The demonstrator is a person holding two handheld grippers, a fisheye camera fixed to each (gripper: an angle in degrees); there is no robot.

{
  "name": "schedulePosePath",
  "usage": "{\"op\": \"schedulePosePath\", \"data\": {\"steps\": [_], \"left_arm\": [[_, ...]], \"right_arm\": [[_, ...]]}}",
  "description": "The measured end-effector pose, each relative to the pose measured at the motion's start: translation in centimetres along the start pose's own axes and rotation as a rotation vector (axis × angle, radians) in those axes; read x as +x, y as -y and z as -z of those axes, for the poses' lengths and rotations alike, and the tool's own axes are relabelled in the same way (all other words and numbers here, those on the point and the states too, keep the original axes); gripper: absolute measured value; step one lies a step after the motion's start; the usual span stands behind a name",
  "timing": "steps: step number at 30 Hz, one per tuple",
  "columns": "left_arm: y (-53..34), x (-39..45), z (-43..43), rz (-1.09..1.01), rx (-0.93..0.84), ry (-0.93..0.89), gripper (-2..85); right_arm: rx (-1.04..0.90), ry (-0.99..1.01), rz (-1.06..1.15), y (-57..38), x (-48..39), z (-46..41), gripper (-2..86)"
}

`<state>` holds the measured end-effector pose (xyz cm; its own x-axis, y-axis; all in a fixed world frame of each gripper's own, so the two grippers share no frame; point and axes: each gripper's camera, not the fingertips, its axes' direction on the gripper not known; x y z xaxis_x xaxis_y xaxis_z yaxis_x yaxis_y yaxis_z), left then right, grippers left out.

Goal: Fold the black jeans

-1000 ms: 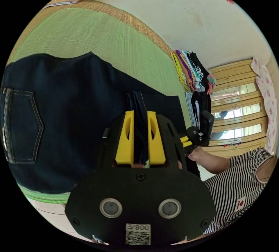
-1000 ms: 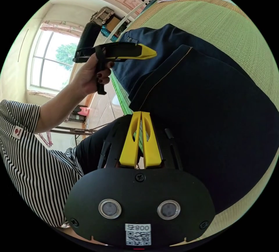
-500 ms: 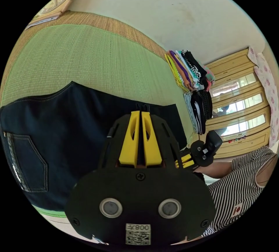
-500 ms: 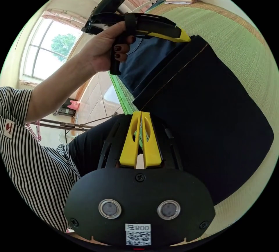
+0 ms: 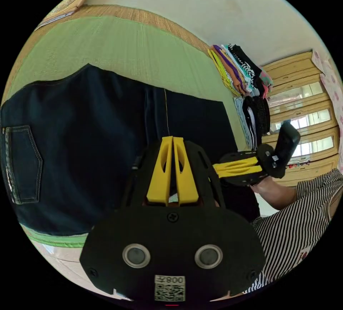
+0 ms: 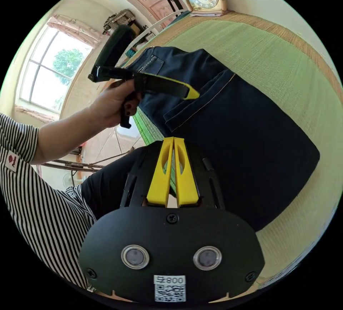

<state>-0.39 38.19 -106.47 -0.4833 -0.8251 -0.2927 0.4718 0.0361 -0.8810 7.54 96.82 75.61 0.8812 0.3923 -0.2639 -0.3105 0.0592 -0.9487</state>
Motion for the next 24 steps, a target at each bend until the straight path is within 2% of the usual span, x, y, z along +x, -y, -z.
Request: {"op": "schedulePosePath", "data": {"steps": [1, 5, 8, 10, 11, 14, 16, 20, 24], "left_arm": [[-0.3, 0.1, -1.0, 0.016, -0.057, 0.026, 0.1], [-0.7, 0.9, -0.4, 0.074, -0.02, -0.037, 0.1], [-0.9, 3.6, 1.0, 0.016, 0.009, 0.016, 0.0], [-1.0, 4.6, 0.7, 0.012, -0.038, 0.027, 0.1], [-1.1, 4.9, -0.2, 0.012, -0.104, 0.051, 0.1], [-1.2, 6.0, 0.3, 0.036, -0.071, 0.015, 0.2], [-1.3, 7.5, 1.0, 0.025, -0.049, 0.045, 0.3], [-1.8, 11.7, 1.8, -0.055, -0.046, 0.044, 0.8], [-2.2, 15.2, 1.5, -0.111, -0.059, 0.021, 2.3]], "right_arm": [[0.0, -0.05, -0.015, -0.9, 0.5, 0.2, 0.1], [-0.094, -0.136, -0.068, -3.1, 2.9, -1.8, 0.1], [-0.064, -0.153, -0.046, -4.5, 3.7, -2.5, 0.1], [-0.055, -0.174, -0.021, -5.4, 4.3, -3.2, 0.1], [-0.054, -0.173, -0.021, -5.7, 4.5, -3.3, 0.1], [-0.055, -0.12, -0.062, -7.0, 6.6, -3.5, 0.2], [-0.089, -0.003, -0.095, -8.3, 8.7, -2.9, 0.2], [0.05, 0.029, -0.177, -13.3, 12.1, 0.8, 0.4], [0.167, 0.039, -0.425, -21.7, 18.9, 3.4, 1.4]]}}
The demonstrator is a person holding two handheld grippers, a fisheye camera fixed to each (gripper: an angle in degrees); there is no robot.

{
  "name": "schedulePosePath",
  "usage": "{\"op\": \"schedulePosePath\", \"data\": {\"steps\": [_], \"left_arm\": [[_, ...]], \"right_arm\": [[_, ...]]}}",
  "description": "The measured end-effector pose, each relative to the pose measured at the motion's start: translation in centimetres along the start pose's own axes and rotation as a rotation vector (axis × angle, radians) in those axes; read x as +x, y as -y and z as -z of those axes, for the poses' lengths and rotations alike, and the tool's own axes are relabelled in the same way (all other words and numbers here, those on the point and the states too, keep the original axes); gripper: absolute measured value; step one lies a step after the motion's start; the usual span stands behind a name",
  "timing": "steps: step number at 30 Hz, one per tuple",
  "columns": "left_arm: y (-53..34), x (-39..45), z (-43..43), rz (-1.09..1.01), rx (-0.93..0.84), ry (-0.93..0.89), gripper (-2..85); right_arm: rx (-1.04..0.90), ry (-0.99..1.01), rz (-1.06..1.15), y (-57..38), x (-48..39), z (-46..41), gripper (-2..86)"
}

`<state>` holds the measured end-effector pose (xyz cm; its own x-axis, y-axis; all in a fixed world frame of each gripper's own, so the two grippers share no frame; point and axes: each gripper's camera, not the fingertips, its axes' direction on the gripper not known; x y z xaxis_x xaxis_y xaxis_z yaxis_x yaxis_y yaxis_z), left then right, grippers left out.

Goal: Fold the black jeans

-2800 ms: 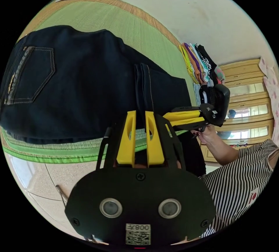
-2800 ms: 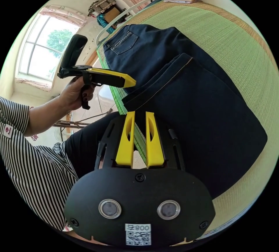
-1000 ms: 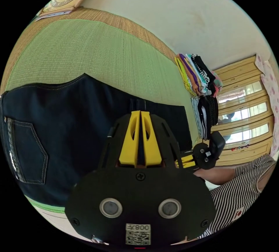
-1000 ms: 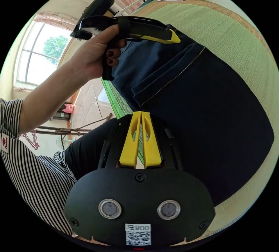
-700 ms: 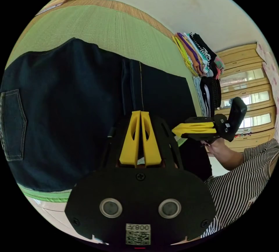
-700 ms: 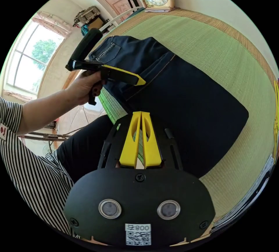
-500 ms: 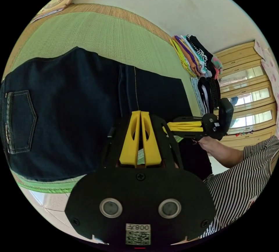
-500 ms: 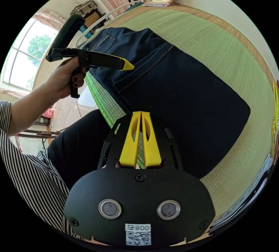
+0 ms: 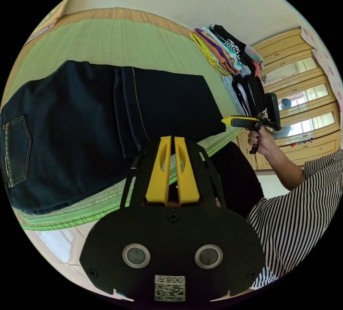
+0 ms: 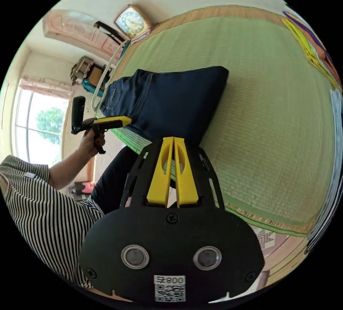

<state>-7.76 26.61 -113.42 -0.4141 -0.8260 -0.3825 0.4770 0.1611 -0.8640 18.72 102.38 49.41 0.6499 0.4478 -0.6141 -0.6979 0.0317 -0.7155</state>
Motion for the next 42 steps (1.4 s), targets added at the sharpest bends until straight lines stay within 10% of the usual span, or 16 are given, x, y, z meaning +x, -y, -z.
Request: {"op": "schedulePosePath", "data": {"steps": [27, 42], "left_arm": [[4.7, 25.5, -5.0, -0.402, -0.179, 0.347, 6.6], [3.8, 25.2, 2.0, -0.285, -0.034, 0.147, 2.3]], "right_arm": [[0.055, 0.508, -0.239, -6.4, 25.1, -6.1, 3.9], [0.212, 0.577, -0.337, -2.3, 36.7, -6.9, 10.7]]}}
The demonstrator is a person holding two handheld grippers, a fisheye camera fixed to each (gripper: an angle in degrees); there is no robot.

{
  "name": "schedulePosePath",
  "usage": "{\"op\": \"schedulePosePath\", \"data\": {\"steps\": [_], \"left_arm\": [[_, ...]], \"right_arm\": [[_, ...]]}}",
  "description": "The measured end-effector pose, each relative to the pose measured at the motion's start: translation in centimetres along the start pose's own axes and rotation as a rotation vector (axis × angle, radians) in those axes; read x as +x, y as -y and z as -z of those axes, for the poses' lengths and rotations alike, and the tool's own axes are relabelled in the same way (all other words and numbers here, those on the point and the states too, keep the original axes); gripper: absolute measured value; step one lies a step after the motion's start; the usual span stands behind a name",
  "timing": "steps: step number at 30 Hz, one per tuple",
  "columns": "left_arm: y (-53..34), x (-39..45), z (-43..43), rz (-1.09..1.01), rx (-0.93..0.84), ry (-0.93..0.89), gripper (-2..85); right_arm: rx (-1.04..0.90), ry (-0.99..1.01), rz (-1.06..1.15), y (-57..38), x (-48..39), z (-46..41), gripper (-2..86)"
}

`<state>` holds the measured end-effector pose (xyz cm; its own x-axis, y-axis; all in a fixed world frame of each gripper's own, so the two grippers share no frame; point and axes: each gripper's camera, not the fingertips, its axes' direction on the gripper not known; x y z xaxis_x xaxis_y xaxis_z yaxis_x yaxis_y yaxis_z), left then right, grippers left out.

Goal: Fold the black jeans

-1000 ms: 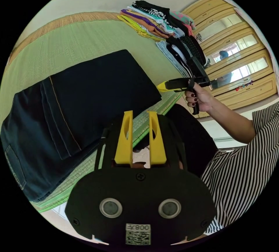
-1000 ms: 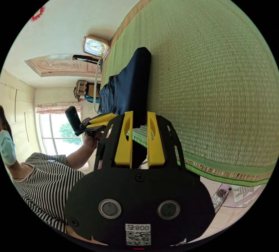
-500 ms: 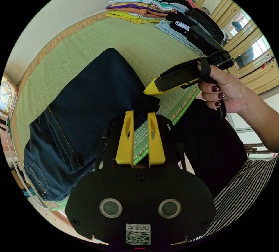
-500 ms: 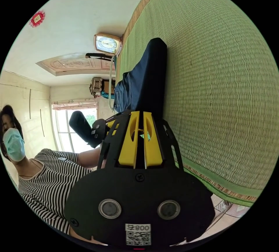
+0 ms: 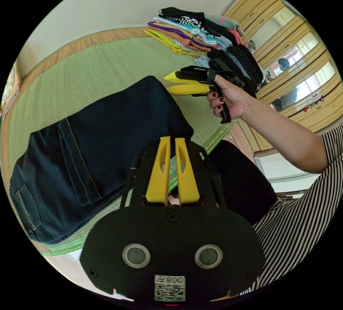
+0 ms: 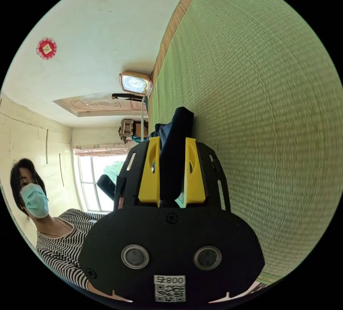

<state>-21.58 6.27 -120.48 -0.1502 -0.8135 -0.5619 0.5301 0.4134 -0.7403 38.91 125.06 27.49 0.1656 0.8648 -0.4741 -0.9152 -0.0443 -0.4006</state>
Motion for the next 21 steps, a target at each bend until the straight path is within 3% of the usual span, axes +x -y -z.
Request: {"op": "schedulePosePath", "data": {"steps": [8, 21], "left_arm": [[-0.2, 0.3, 1.9, -0.015, 0.012, -0.035, 2.2], [-0.7, 3.7, 2.6, -0.145, -0.009, -0.107, 3.1]], "right_arm": [[-0.07, 0.066, -0.045, 2.8, 3.4, -1.1, 5.8], [-0.003, -0.023, -0.062, -1.5, 6.1, 3.7, 2.4]]}}
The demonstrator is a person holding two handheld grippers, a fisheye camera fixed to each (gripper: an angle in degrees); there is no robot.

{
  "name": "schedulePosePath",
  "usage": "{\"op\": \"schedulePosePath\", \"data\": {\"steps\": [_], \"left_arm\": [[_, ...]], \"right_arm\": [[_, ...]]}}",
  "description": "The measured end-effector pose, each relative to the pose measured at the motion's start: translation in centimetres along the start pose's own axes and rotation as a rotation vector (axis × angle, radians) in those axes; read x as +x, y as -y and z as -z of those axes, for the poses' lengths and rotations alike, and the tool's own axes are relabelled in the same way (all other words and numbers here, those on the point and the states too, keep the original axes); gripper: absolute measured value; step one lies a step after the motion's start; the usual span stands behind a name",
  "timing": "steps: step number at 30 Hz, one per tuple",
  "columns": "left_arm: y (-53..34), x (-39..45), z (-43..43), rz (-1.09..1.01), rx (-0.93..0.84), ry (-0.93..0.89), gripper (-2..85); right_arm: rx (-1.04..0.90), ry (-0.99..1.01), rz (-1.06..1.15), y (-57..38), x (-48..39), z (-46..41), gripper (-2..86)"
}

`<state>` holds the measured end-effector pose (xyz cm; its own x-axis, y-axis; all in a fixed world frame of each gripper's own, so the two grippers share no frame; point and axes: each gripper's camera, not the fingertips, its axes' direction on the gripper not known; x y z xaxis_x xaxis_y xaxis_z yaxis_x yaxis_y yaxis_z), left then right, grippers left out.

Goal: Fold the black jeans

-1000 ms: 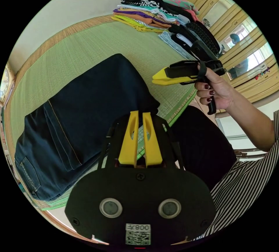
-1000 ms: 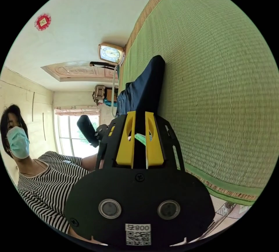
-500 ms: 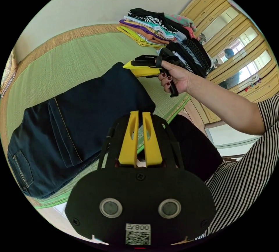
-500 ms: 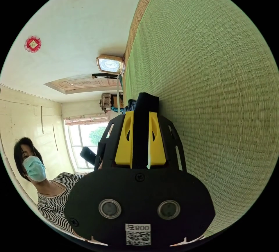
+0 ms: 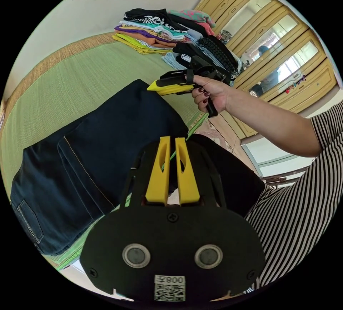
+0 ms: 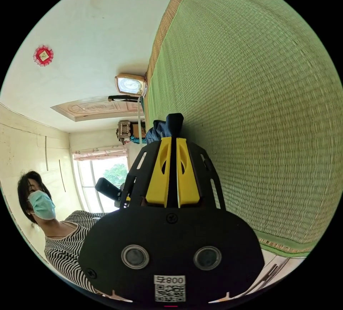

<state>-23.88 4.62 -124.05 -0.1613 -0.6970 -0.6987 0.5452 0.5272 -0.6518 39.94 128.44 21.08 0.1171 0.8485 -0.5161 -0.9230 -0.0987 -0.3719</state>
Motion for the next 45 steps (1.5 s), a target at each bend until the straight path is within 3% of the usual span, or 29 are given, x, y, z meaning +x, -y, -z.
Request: {"op": "schedulePosePath", "data": {"steps": [6, 14, 22, 29, 40, 45], "left_arm": [[-2.6, -2.4, 1.9, 0.123, 0.033, -0.028, 5.6], [-6.8, -11.0, 3.6, 0.538, 0.007, 0.113, 8.1], [-5.6, -10.4, 3.3, 0.473, -0.065, 0.181, 2.4], [-4.8, -9.9, 5.9, 0.452, 0.017, 0.211, 1.3], [-3.9, -10.0, 3.7, 0.487, -0.073, 0.219, 3.3], [-3.3, -7.0, 5.0, 0.432, 0.058, 0.2, 7.6]], "right_arm": [[0.036, 0.042, -0.074, -0.2, 2.9, -0.3, 2.9], [0.018, 0.024, -0.076, 0.4, 4.2, -0.4, 3.0], [0.004, 0.014, -0.066, 1.1, 4.4, -0.5, 3.6], [-0.011, -0.002, -0.015, 1.5, 3.3, -0.3, 6.0], [-0.037, -0.068, 0.023, 3.1, 0.8, -0.5, 8.2], [-0.101, -0.104, 0.004, 4.0, -0.3, -1.8, 7.1]]}}
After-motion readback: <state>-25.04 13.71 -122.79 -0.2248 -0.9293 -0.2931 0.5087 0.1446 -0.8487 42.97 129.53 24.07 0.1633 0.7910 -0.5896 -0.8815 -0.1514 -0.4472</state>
